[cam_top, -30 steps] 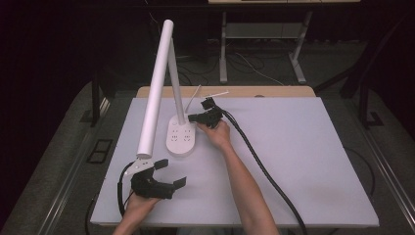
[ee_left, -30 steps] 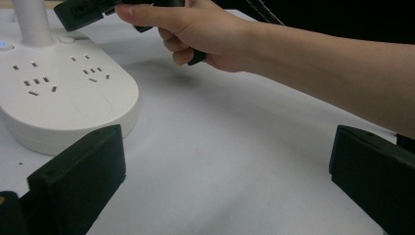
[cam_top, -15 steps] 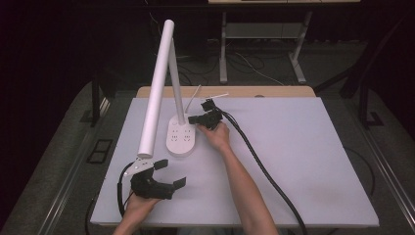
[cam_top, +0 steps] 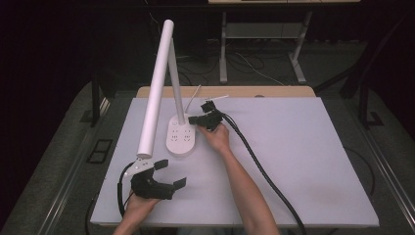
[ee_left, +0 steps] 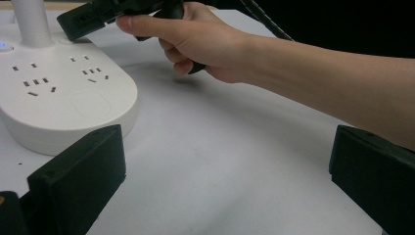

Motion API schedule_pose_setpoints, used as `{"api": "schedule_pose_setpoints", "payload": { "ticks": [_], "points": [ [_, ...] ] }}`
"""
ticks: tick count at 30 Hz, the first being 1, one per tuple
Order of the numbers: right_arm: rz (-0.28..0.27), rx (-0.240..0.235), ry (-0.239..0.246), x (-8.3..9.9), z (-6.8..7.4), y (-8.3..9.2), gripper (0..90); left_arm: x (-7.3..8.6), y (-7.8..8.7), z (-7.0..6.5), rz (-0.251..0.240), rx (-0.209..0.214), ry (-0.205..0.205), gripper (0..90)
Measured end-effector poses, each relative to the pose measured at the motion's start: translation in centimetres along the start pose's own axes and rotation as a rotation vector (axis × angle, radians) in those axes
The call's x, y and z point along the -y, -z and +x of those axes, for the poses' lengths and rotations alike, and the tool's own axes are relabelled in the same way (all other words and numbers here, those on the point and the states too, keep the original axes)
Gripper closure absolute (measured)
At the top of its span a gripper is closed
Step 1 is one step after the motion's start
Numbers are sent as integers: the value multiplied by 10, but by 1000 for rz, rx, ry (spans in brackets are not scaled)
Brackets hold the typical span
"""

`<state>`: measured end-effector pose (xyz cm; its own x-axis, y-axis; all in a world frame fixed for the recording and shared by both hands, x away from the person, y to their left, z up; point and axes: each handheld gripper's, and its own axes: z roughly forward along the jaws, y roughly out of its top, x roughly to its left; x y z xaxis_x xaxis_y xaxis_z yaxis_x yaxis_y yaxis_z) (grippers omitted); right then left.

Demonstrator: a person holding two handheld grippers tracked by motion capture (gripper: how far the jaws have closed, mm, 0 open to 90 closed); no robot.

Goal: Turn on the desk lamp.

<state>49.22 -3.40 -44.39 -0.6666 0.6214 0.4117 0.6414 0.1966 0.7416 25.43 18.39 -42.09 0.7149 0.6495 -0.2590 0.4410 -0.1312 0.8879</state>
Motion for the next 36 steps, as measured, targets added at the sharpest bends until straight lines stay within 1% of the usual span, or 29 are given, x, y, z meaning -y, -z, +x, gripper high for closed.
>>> {"api": "schedule_pose_setpoints", "payload": {
  "ticks": [3, 6, 10, 11, 14, 15, 16, 19, 21, 23, 24, 26, 28, 29, 30, 32, 33, 35, 36],
  "points": [
    [4, 11, 11, -1, 2, 2, 898, 0, 0, 1, 0, 1, 2, 0],
    [9, 17, 17, -1, 0, 4, 898, 0, 1, 1, -3, -1, 5, 0],
    [3, 12, 27, -3, 2, 9, 897, 0, 0, 1, -4, 0, 6, 0],
    [-2, 11, 44, -5, 5, 14, 897, 0, 0, 1, -4, 0, 7, 0],
    [1, 19, 93, -9, 9, 22, 897, 0, 0, 1, -2, 3, 0, 0],
    [1, 19, 93, -9, 9, 22, 897, 0, 0, 0, -1, 2, 0, 0],
    [0, 20, 103, -11, 10, 27, 896, 0, 0, 0, -1, 3, 2, 0],
    [-9, 22, 118, -13, 10, 36, 897, 0, 0, 0, 0, 2, 1, 0],
    [-8, 21, 117, -14, 10, 39, 896, 0, -1, 0, 0, 2, 2, 0],
    [-2, 21, 133, -14, 10, 48, 896, 0, -1, 0, 2, 3, 0, 0],
    [0, 20, 128, -14, 11, 51, 896, 0, -1, 0, 2, 3, 0, 0],
    [1, 23, 136, -13, 9, 58, 896, 0, -2, 0, 3, 3, 0, 0],
    [15, 24, 145, -12, 8, 65, 896, 0, -2, 0, 4, 3, -4, 0],
    [16, 27, 146, -11, 8, 69, 895, 0, -2, 0, 6, 4, -4, 0],
    [16, 27, 146, -11, 8, 69, 895, 0, -2, -1, 4, 3, -1, 0],
    [14, 27, 151, -8, 7, 77, 895, 0, -3, -1, 6, 3, -2, 0],
    [17, 26, 146, -6, 7, 82, 844, 0, -3, -1, 8, 4, -5, 0],
    [13, 24, 128, -3, 7, 93, 789, 0, -3, -1, 11, 3, -6, 0],
    [12, 22, 127, -1, 6, 98, 764, 0, -3, -1, 12, 4, -5, 0]
  ]
}}
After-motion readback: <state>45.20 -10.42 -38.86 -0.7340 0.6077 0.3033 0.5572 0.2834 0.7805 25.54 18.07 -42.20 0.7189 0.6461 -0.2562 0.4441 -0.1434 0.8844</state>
